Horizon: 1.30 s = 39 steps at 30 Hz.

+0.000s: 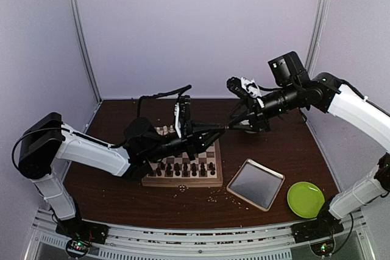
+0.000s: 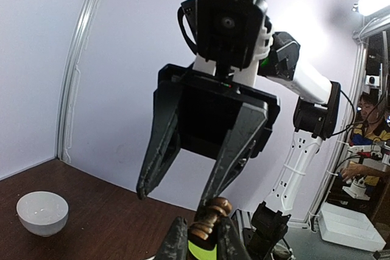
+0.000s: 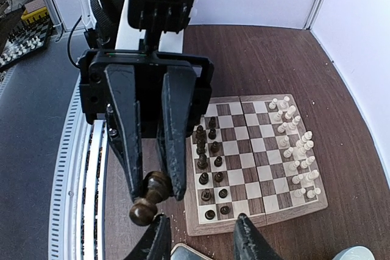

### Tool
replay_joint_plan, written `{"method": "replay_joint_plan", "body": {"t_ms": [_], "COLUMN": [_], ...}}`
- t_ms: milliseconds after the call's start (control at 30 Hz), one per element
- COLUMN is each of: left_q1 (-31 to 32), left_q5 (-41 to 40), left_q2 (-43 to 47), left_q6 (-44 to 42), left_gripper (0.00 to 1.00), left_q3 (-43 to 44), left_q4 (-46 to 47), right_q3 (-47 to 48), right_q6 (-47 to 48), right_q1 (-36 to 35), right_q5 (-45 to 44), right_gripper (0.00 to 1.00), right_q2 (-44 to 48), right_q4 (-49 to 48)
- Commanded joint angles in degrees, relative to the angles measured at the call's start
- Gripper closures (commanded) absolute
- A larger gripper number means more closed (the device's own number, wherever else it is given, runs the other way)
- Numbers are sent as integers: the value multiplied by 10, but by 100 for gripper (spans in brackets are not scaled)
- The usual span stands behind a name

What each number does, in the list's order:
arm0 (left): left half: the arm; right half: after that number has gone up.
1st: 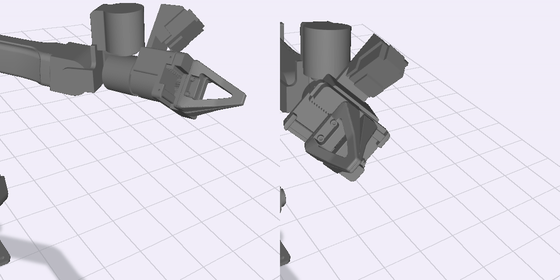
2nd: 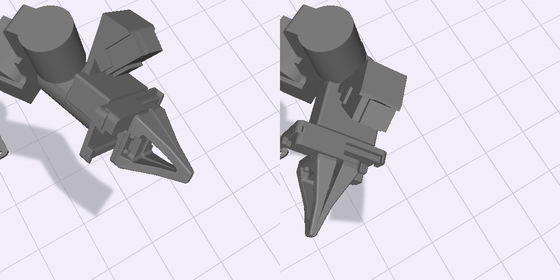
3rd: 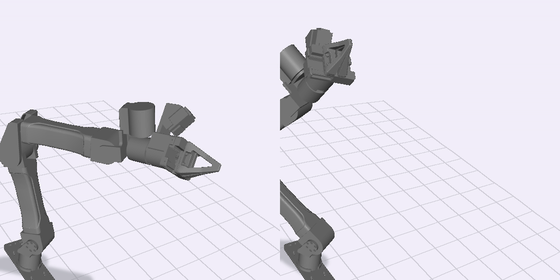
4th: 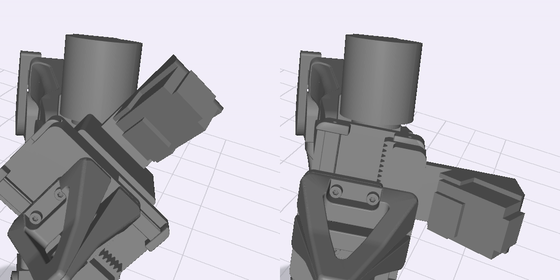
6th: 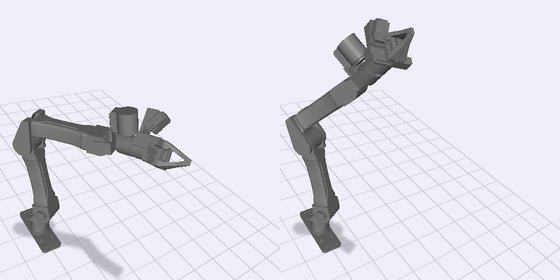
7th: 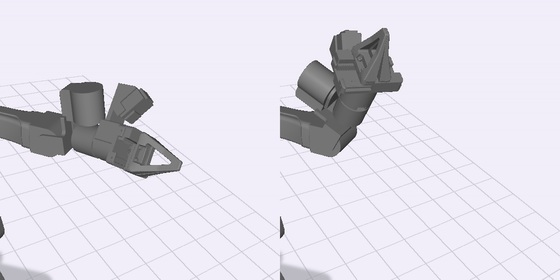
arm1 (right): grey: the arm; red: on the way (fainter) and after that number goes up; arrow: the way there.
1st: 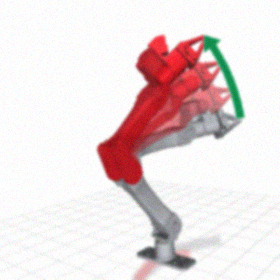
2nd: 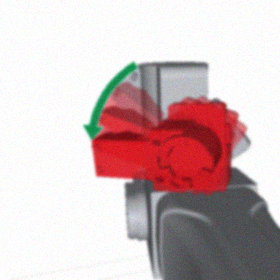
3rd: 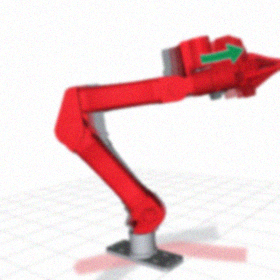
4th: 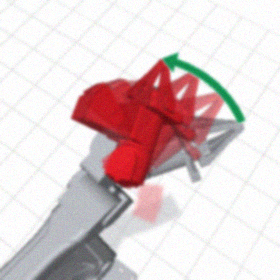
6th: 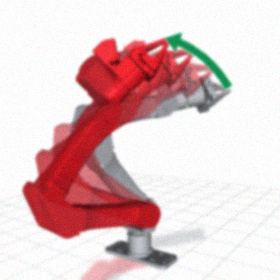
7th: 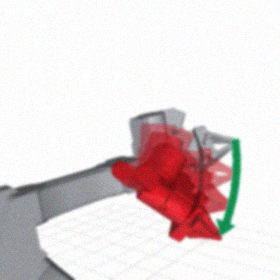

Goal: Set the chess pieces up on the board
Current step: Pass from the left arm to the right

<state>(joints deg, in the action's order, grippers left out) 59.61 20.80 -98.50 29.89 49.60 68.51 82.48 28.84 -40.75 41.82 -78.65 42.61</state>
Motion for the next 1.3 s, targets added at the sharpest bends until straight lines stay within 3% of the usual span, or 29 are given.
{"method": "replay_joint_plan", "body": {"t_ms": [0,233,600,867,1167,1267], "left_q1": [-19,-22,-22,-22,-22,-23], "left_q5": [-9,-10,1,4,6,-8], "left_q2": [-15,-24,-28,-28,-28,-24], "left_q6": [34,46,50,52,51,53], "left_gripper": [90,90,91,90,89,75], "left_q3": [-1,3,11,8,8,0], "left_q4": [78,89,86,91,89,80], "right_q3": [18,37,53,61,57,60], "right_q6": [19,77,17,7,-2,-4], "right_q1": [-9,-9,-31,-43,-44,-44], "right_q5": [16,12,-15,-23,-22,-29], "right_gripper": [65,62,64,72,91,95], "right_q2": [16,23,-7,-24,-30,-31], "right_q4": [35,95,30,19,8,5]}}
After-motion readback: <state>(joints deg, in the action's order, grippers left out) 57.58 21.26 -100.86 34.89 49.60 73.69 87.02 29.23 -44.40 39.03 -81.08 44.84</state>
